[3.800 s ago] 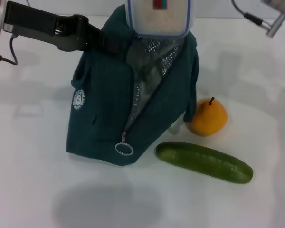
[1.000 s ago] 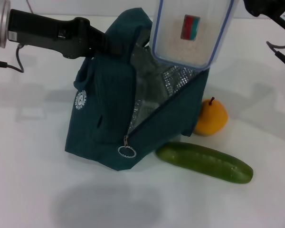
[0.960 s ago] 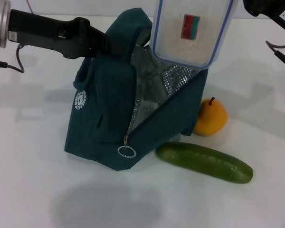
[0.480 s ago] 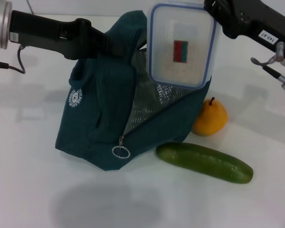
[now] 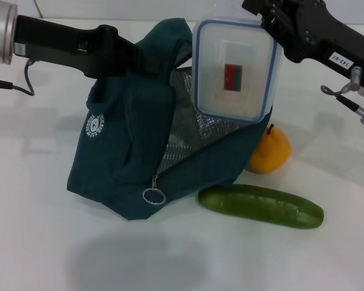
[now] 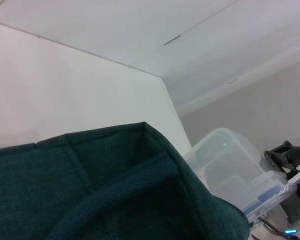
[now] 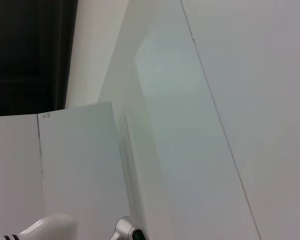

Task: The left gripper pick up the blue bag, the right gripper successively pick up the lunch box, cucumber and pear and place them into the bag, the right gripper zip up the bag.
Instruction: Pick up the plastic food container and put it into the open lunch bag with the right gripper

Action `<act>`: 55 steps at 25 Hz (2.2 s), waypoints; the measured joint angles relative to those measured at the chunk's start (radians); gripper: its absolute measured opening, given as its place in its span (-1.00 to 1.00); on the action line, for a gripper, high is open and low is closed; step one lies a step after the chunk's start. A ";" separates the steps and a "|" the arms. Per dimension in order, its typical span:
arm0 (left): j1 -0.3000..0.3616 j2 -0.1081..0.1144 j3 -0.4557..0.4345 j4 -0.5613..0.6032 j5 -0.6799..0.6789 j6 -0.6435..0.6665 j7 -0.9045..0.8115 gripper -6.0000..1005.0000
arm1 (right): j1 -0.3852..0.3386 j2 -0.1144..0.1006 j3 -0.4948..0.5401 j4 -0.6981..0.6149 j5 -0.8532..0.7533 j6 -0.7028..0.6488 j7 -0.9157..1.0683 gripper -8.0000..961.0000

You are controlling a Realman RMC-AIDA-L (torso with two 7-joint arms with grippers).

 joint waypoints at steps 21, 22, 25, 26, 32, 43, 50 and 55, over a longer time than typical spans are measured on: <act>-0.002 -0.006 0.007 0.001 -0.001 0.002 0.007 -0.91 | 0.056 0.000 -0.016 -0.022 0.110 -0.005 -0.018 -0.91; -0.002 -0.006 0.007 0.001 -0.001 0.003 0.007 -0.91 | 0.056 0.000 -0.017 -0.027 0.115 -0.005 -0.018 -0.92; -0.002 -0.006 0.006 0.001 -0.001 0.005 0.007 -0.91 | 0.055 0.000 -0.026 -0.029 0.115 -0.001 -0.018 -0.93; -0.002 -0.006 0.005 0.001 -0.001 0.005 0.007 -0.91 | 0.055 0.000 -0.036 -0.025 0.115 0.004 -0.021 -0.94; -0.002 -0.006 0.005 0.001 -0.001 0.004 0.008 -0.91 | 0.045 0.000 -0.083 -0.019 0.115 0.046 -0.030 -0.97; 0.005 -0.003 0.000 0.001 0.003 0.000 0.010 -0.91 | -0.027 0.000 -0.076 -0.042 0.169 0.043 -0.028 -0.98; 0.012 0.000 0.000 0.001 0.002 0.000 0.010 -0.91 | -0.117 -0.009 -0.074 -0.102 0.192 0.044 -0.024 -0.47; 0.014 0.001 0.000 0.001 0.001 0.000 0.011 -0.91 | -0.187 -0.017 -0.051 -0.110 0.202 0.040 -0.017 -0.07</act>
